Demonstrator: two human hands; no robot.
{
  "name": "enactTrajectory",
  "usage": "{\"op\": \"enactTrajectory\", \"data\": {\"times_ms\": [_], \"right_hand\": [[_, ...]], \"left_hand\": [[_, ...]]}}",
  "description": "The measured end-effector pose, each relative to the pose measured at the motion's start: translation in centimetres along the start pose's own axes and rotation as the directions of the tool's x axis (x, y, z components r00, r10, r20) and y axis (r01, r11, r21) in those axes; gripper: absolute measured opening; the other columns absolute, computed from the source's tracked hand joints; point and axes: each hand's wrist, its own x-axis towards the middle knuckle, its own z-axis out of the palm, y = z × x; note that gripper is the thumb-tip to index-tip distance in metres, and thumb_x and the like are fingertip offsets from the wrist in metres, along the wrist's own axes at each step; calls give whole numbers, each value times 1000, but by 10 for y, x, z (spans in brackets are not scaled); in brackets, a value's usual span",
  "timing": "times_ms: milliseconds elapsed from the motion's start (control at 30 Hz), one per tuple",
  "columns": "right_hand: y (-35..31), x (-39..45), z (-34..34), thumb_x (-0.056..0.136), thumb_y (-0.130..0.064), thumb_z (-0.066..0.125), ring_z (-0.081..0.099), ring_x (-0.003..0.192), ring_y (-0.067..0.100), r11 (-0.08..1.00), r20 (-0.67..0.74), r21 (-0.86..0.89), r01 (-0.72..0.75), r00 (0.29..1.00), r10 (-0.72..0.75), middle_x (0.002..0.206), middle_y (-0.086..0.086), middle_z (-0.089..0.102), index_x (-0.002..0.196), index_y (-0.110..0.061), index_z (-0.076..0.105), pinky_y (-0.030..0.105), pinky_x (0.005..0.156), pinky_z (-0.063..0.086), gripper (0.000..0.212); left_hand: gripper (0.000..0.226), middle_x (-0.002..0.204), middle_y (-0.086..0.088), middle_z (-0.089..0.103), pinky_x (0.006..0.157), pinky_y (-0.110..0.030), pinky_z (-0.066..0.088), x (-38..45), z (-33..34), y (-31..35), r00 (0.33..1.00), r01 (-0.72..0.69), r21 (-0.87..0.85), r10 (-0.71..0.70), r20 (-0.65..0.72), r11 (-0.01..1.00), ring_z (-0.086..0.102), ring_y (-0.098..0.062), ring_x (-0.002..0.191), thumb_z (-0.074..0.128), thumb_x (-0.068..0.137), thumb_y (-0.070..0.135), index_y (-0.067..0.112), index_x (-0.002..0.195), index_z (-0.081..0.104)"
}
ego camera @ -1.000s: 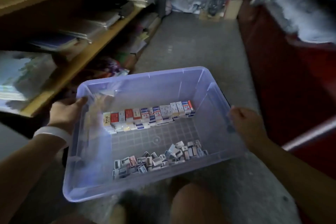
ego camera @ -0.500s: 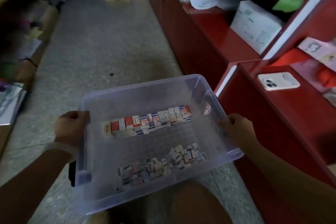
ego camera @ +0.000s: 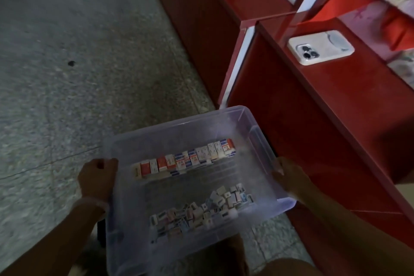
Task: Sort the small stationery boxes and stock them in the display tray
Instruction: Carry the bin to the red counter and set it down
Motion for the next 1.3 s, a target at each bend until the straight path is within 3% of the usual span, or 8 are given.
{"op": "enactTrajectory", "data": {"times_ms": [267, 433, 633, 700, 867, 1000, 1133, 1300], "right_hand": [[19, 25, 19, 98, -11, 40, 45, 115, 29, 993, -2, -117, 25, 1000, -26, 129, 21, 47, 125, 1, 48, 33, 93, 34, 31], [11, 27, 22, 100, -17, 29, 34, 126, 31, 828, 124, -547, 121, 990, -63, 130, 15, 46, 126, -6, 50, 39, 105, 27, 35], [13, 31, 37, 99, -17, 37, 41, 110, 22, 952, 59, -301, -50, 996, 71, 128, 16, 42, 127, -4, 44, 27, 88, 38, 32], [14, 29, 36, 99, -16, 39, 41, 104, 21, 952, 59, -306, -14, 998, 33, 130, 17, 43, 129, -3, 43, 26, 80, 40, 33], [18, 35, 32, 96, -15, 46, 47, 122, 30, 978, 15, -210, -14, 1000, 18, 133, 17, 45, 129, -1, 42, 31, 93, 40, 36], [-6, 21, 18, 93, -15, 52, 51, 116, 35, 980, -44, -103, 172, 983, -177, 128, 21, 50, 134, -4, 41, 35, 91, 42, 44], [-35, -4, 18, 97, -19, 46, 46, 125, 26, 898, 187, -63, 435, 889, -418, 140, 12, 44, 142, -16, 35, 30, 98, 35, 46], [-52, -21, 42, 97, -21, 48, 50, 119, 25, 883, 357, -48, 468, 834, -422, 138, 11, 44, 141, -20, 37, 29, 92, 41, 46]], "left_hand": [[35, 54, -11, 46, 55, -33, 33, -10, 32, -14, 995, -72, 94, 79, -67, 993, 42, -19, 53, 61, 86, 13, -7, 57, 53], [47, 57, -19, 52, 59, -34, 35, -10, 41, -18, 991, -93, 106, 102, -82, 990, 49, -22, 58, 48, 71, 35, -10, 61, 56], [51, 66, -29, 56, 59, -40, 43, 5, 41, -33, 989, -149, 243, 148, 22, 958, 59, -40, 64, 48, 72, 38, -11, 64, 61], [53, 75, -32, 57, 64, -41, 44, 6, 39, -34, 987, -158, 306, 142, 72, 939, 60, -42, 71, 50, 75, 39, -12, 70, 63], [42, 105, -31, 58, 83, -41, 46, 7, 23, -10, 956, -207, 597, 29, 293, 775, 57, -43, 98, 48, 95, 30, -9, 98, 62], [42, 128, -31, 42, 91, -48, 40, -13, 12, 18, 962, -256, 681, 110, 250, 686, 46, -44, 115, 51, 95, 26, -5, 124, 50], [40, 124, -31, 49, 90, -47, 42, -43, 29, 38, 838, -520, 520, 288, 463, 678, 50, -45, 110, 46, 93, 22, -4, 120, 57], [40, 135, -18, 50, 103, -35, 37, -90, 62, 34, 617, -578, 423, 34, 786, 698, 47, -32, 124, 40, 98, 21, 0, 131, 50]]}}
